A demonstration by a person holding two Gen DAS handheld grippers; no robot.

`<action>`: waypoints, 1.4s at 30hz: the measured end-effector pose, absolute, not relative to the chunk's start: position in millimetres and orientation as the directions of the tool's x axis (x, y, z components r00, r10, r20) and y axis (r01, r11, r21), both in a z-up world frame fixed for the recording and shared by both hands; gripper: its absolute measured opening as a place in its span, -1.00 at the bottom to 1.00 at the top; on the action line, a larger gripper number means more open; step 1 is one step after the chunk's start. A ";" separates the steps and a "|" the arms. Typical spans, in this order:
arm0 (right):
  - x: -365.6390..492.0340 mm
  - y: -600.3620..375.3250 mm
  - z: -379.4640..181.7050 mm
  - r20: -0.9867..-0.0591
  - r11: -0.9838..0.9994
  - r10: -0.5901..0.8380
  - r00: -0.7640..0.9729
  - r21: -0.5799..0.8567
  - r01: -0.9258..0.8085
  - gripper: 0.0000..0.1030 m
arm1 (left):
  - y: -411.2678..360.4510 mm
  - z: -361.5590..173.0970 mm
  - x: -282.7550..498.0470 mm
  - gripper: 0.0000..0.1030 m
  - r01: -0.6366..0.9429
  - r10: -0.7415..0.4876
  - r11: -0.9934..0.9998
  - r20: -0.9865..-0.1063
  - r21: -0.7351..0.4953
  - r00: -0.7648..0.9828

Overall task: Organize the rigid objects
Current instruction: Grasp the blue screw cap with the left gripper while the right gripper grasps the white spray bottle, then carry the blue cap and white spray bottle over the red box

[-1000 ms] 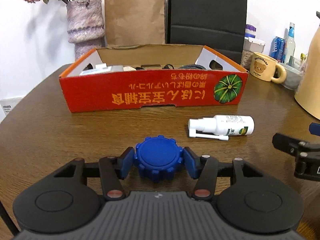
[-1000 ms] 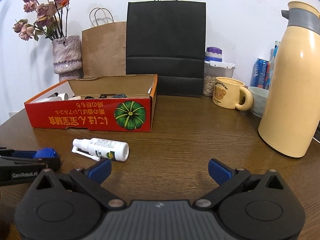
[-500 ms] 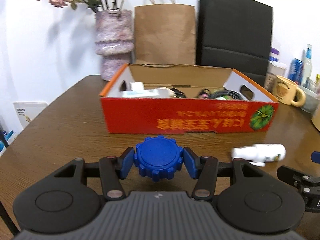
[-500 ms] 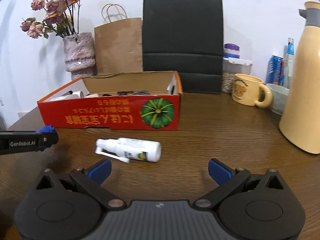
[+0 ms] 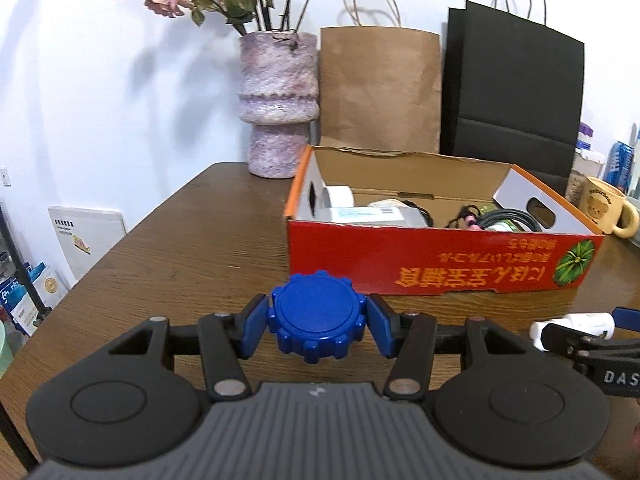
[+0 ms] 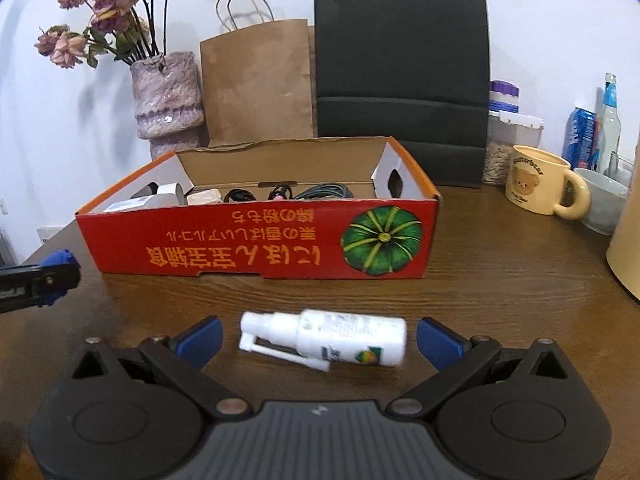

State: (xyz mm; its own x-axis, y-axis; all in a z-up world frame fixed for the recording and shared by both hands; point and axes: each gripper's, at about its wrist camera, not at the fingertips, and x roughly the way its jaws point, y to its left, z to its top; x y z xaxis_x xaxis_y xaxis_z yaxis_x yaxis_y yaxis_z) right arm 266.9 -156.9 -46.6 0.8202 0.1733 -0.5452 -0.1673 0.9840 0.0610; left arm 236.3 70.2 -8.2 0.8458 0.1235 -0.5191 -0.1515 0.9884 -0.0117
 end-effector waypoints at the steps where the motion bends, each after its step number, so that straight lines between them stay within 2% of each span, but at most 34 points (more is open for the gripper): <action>1: 269.4 -154.5 -47.0 -0.548 0.985 0.167 0.819 0.058 -0.162 1.00 | 72.0 -8.2 236.5 0.06 -0.155 0.126 0.988 -0.519 -0.012 0.845; 14: 295.9 -141.1 -57.9 -0.614 0.993 0.111 0.781 0.031 -0.116 1.00 | 76.2 -8.5 235.9 0.06 -0.156 0.128 0.988 -0.515 -0.010 0.848; 17: 294.3 -140.7 -58.4 -0.616 0.991 0.120 0.778 0.030 -0.129 0.91 | 75.8 -8.3 234.7 0.06 -0.154 0.125 0.988 -0.513 -0.013 0.849; 20: 289.3 -139.4 -57.8 -0.614 0.989 0.126 0.779 0.018 -0.146 0.91 | 75.6 -7.7 233.4 0.06 -0.153 0.125 0.988 -0.510 -0.013 0.851; 32: 273.9 -148.9 -33.3 -0.531 0.983 0.180 0.828 0.066 -0.171 0.90 | 75.2 -1.0 230.4 0.06 -0.156 0.126 0.987 -0.486 -0.023 0.865; 42: 264.2 -153.9 13.4 -0.399 0.968 0.252 0.882 0.090 -0.236 0.90 | 55.8 40.2 228.7 0.06 -0.146 0.125 0.989 -0.373 -0.029 0.920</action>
State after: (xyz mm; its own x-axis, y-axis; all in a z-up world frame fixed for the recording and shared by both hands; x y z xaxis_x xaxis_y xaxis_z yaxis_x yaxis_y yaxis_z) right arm 264.2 -153.9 13.4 0.8816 0.2523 -0.3990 -0.2359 0.9676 0.0904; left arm 228.7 55.8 40.2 0.9196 0.1250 -0.3725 -0.1461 0.9888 -0.0289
